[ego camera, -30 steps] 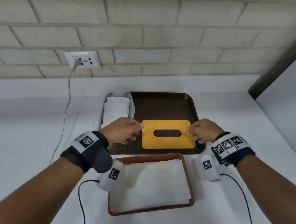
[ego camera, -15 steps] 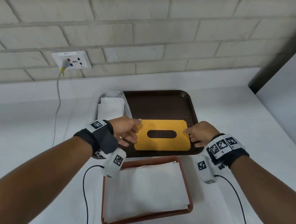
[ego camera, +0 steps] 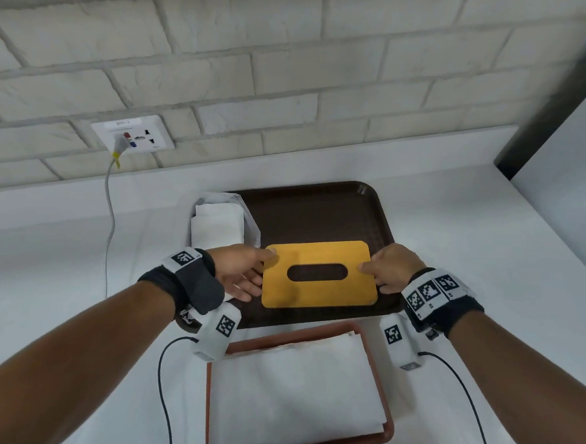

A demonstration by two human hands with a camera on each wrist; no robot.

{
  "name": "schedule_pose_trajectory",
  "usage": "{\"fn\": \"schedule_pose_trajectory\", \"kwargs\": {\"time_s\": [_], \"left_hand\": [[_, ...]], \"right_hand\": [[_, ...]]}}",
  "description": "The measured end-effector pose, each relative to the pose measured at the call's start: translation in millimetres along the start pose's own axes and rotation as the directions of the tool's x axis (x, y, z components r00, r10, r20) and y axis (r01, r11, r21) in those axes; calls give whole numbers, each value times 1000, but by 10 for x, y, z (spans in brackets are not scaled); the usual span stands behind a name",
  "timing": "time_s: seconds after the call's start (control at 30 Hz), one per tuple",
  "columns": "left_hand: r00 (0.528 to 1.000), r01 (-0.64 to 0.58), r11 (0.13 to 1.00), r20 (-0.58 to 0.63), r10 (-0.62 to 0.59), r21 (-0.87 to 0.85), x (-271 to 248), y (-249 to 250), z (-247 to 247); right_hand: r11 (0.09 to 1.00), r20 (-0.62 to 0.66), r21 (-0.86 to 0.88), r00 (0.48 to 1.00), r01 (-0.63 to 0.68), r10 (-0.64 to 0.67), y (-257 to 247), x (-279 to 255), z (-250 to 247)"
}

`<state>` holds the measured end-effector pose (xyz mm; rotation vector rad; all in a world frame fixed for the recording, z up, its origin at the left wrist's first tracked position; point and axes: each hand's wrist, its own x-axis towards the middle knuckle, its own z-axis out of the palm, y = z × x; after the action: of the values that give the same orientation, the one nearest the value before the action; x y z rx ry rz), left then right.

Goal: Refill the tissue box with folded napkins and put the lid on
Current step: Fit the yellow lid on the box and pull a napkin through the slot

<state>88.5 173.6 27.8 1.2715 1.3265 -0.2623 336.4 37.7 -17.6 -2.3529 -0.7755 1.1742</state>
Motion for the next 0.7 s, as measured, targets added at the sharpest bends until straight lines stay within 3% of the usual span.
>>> {"fn": "schedule_pose_trajectory", "kwargs": {"time_s": [0.17, 0.3, 0.47, 0.7], "left_hand": [[999, -13, 998, 34, 15, -57, -42, -81, -121], [988, -136, 976, 45, 146, -171, -145, -136, -236], [934, -354, 878, -75, 349, -322, -512, -217, -311], [884, -467, 783, -193, 427, -411, -1071, -692, -246]], "right_hand": [[990, 21, 140, 999, 22, -26, 15, 32, -29], [953, 5, 295, 997, 73, -78, -45, -166, -194], [889, 3, 431, 985, 152, -170, -200, -607, -393], [853, 33, 456, 953, 253, -300, -234, -1219, -268]]}}
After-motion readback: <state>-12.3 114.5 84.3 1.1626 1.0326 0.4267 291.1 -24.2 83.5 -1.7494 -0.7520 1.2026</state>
